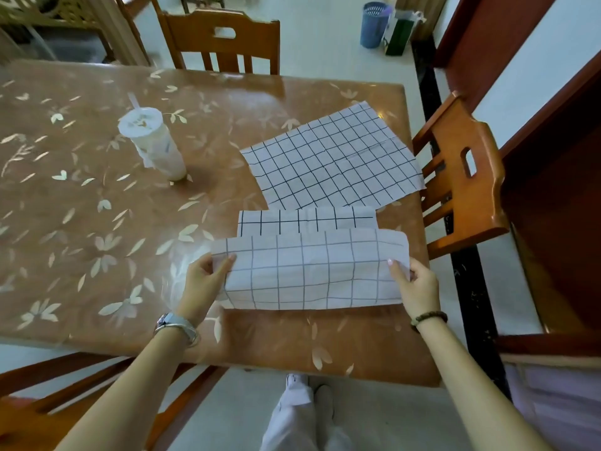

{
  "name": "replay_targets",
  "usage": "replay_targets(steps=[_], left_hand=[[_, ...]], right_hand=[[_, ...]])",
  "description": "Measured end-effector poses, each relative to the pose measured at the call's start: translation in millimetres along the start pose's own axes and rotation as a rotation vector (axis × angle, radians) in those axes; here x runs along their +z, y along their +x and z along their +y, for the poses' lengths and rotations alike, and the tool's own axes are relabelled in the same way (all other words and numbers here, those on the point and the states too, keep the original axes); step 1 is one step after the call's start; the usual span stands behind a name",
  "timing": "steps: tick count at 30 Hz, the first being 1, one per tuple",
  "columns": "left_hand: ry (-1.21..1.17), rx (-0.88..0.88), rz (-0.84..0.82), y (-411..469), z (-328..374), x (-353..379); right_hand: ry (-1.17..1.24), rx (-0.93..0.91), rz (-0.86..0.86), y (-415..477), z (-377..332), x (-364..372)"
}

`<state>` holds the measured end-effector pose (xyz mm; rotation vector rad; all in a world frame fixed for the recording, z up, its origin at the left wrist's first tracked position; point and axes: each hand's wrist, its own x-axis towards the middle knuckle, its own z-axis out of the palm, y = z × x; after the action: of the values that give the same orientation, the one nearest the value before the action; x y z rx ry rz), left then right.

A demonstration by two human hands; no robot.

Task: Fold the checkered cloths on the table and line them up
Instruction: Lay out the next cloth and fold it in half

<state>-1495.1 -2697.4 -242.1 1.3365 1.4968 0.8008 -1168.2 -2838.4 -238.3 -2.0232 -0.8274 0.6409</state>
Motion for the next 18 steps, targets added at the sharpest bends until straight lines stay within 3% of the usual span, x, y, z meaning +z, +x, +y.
replay_targets(steps=[18], left_hand=[[0.209, -0.053, 0.015, 114, -28, 36]], right_hand=[[-0.133, 0.193, 0.001, 102, 1, 44]])
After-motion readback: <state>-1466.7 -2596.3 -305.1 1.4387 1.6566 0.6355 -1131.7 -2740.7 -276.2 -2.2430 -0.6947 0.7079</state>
